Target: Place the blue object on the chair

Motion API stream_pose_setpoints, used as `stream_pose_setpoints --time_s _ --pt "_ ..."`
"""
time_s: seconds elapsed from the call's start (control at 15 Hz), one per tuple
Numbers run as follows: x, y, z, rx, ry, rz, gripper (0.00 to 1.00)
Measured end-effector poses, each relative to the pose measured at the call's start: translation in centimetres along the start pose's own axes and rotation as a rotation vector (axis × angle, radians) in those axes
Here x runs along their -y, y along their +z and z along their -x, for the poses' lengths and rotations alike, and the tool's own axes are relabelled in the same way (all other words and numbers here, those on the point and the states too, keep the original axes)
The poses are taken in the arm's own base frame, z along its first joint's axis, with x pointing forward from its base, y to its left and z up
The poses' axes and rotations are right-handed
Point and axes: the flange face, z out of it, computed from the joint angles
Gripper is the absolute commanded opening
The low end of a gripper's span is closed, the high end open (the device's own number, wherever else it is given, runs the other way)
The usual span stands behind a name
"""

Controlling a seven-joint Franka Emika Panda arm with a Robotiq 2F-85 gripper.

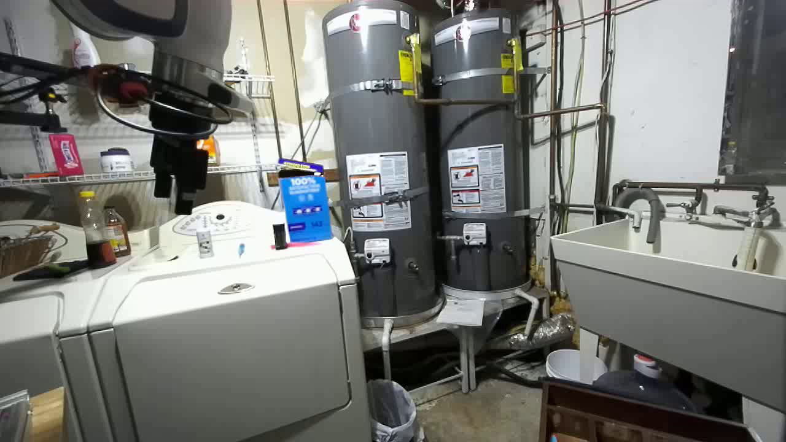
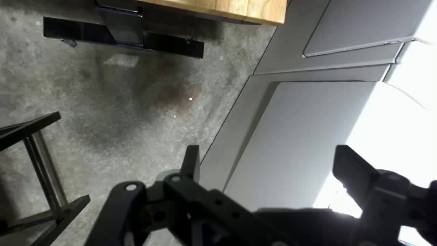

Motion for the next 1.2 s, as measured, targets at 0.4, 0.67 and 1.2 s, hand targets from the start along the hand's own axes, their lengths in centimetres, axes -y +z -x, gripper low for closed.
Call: stream_pose_setpoints --time_s 0.4,0.67,1.2 --pt "0.0 0.0 0.0 -0.004 0.000 0.000 1.00" --pt "-0.1 -0.8 -1.1 -0.082 -0.056 0.004 1.00" --pt "6.7 -0.2 -6.7 -0.097 -0.391 0.050 1.00"
